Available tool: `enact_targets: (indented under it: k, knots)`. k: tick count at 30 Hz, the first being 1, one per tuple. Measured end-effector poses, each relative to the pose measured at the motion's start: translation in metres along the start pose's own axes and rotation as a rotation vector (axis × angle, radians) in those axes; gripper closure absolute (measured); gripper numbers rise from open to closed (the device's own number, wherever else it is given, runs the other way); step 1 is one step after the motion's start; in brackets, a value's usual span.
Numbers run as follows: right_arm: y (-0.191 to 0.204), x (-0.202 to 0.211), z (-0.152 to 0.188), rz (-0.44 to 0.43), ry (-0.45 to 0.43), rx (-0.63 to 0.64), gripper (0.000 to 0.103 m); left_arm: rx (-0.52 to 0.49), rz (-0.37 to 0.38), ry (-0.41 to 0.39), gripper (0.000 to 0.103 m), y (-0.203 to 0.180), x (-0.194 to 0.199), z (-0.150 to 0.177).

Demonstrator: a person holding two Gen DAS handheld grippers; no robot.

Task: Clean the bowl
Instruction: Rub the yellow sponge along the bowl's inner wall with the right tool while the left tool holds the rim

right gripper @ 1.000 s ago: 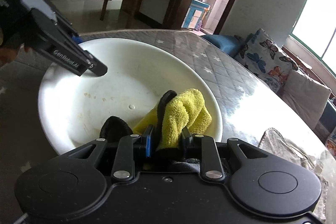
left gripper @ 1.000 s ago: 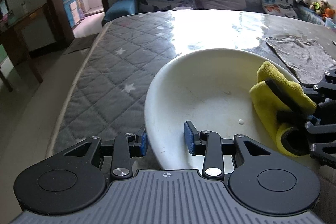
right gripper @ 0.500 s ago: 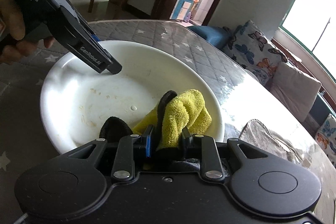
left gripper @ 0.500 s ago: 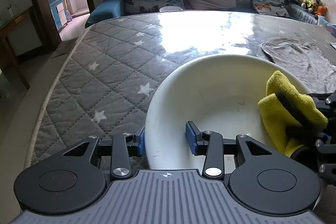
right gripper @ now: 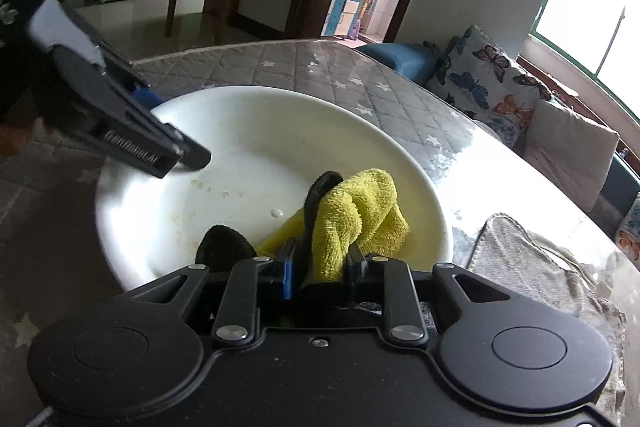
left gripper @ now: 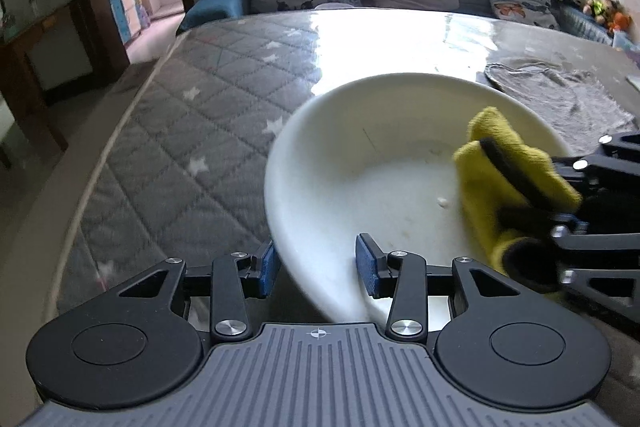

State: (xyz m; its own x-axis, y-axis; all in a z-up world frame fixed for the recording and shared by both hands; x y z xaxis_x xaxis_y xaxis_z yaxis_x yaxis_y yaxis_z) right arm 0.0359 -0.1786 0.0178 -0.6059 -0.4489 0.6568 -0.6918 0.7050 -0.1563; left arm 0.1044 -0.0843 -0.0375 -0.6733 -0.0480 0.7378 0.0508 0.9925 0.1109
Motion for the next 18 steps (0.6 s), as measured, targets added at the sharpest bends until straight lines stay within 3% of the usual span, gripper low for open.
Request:
enact_targets:
  k: [6, 12, 18]
  knots:
    - [0.012, 0.006, -0.004, -0.067, -0.009, -0.043, 0.076, 0.105, 0.043, 0.034, 0.061, -0.006, 0.012, 0.014]
    - [0.020, 0.016, -0.009, -0.141, -0.016, -0.103, 0.076, 0.172, 0.029, 0.038, 0.061, -0.005, 0.017, 0.020]
    - [0.020, 0.026, -0.012, -0.142, 0.001, -0.089, 0.077, 0.134, -0.010, 0.021, 0.064, -0.009, 0.017, 0.017]
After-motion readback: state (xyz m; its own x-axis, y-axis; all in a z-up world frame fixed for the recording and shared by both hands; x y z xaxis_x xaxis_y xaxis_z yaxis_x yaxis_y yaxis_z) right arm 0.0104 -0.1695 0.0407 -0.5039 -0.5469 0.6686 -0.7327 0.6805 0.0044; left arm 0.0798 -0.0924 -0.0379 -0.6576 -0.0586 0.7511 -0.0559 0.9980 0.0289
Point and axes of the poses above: each gripper's, at about its wrist camera, not at the fingertips, and x roughly against the way its jaws point, y to its left, z to its underside, the point moved 9 cm from there along -x, roughly the way its jaws point, and after that the axes turned 8 degrees about -z, right-handed, at the moved point
